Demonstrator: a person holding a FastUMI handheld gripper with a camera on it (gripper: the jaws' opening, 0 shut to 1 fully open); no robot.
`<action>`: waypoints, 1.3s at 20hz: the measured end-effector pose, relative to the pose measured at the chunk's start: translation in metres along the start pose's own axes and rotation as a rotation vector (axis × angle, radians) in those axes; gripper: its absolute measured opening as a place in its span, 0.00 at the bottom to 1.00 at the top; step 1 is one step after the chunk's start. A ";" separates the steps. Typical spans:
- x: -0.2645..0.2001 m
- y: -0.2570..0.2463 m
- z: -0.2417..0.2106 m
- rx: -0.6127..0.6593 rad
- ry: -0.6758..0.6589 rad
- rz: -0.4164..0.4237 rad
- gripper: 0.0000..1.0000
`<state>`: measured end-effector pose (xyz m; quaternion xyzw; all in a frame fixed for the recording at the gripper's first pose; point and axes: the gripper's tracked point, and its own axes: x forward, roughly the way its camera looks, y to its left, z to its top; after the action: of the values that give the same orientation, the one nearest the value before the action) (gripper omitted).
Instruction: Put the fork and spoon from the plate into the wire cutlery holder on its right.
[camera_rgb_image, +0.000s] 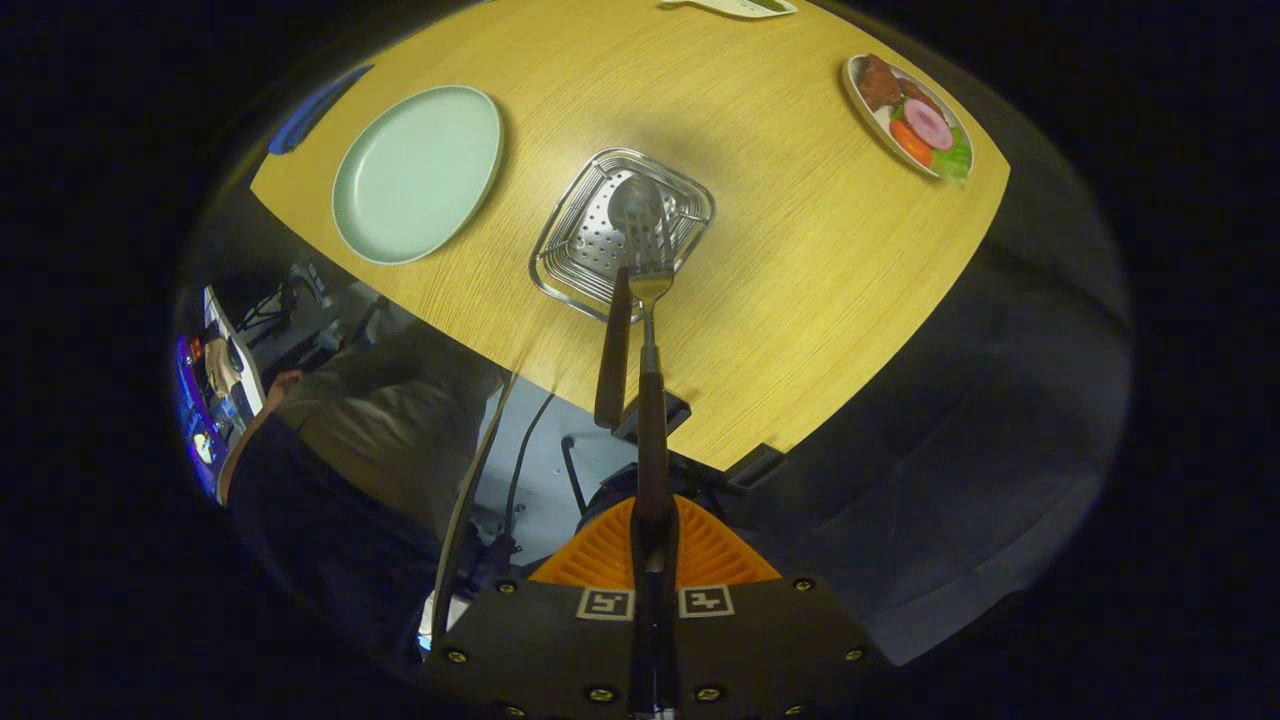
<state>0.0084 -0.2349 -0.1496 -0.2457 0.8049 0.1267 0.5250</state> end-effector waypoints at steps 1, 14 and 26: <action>-0.002 0.000 0.002 -0.025 0.025 -0.014 0.02; 0.001 0.001 0.057 -0.036 0.128 -0.035 0.08; -0.038 0.002 0.047 0.253 -0.354 0.116 0.25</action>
<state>0.0560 -0.2014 -0.1348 -0.1052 0.7223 0.0960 0.6767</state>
